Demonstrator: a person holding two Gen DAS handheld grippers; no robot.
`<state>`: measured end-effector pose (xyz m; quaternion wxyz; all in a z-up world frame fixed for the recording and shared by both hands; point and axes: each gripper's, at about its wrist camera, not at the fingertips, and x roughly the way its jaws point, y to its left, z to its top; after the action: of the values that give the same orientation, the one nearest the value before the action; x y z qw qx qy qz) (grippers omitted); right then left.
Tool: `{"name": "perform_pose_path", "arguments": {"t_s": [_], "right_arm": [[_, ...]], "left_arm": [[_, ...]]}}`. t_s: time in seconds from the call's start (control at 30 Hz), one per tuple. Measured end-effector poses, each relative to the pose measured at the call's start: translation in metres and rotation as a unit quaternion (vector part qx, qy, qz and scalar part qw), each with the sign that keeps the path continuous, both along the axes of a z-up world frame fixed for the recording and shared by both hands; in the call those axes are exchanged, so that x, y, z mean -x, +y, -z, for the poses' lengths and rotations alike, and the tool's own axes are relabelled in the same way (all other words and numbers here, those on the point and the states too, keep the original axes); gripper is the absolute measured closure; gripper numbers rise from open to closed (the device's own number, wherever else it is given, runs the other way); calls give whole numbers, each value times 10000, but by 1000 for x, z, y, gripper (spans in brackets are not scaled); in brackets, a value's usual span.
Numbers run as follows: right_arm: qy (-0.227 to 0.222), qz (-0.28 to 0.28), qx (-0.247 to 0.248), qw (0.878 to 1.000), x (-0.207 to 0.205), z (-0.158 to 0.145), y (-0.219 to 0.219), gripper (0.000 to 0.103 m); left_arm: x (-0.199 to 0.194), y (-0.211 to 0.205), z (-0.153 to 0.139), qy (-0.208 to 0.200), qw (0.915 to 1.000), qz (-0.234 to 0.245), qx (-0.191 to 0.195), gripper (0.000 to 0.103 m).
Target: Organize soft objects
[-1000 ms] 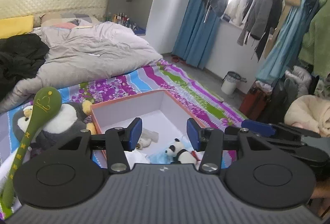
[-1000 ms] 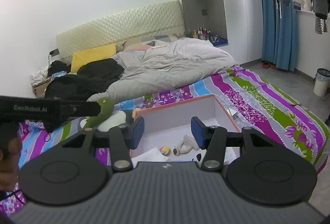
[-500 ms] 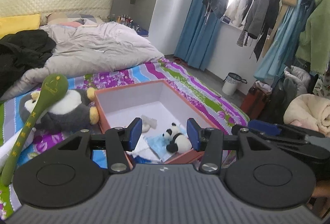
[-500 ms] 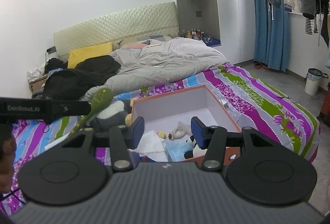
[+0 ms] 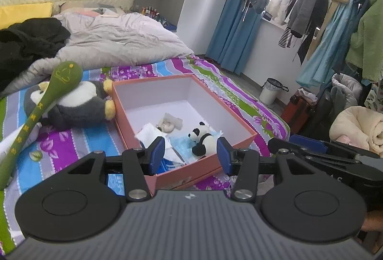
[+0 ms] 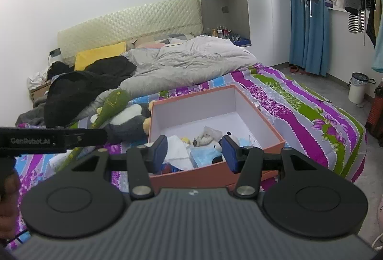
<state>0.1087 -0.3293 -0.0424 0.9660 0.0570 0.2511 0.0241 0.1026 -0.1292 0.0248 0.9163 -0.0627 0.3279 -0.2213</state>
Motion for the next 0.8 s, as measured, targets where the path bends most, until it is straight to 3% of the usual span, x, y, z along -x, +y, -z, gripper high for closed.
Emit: {"name": "perform_pose_path", "arguments": {"t_s": [0.5, 0.73, 0.77, 0.8], "right_arm": [[342, 33, -30, 9994, 5, 26, 2, 50], [286, 64, 46, 9996, 5, 26, -1, 50], [281, 77, 68, 9996, 5, 25, -1, 50], [282, 104, 96, 9995, 4, 25, -1, 44]], "left_arm": [[9, 10, 18, 184, 9995, -199, -139, 49], [9, 10, 20, 252, 9994, -210, -137, 49], [9, 10, 20, 276, 9993, -215, -133, 46], [8, 10, 20, 310, 9992, -236, -124, 34]]}}
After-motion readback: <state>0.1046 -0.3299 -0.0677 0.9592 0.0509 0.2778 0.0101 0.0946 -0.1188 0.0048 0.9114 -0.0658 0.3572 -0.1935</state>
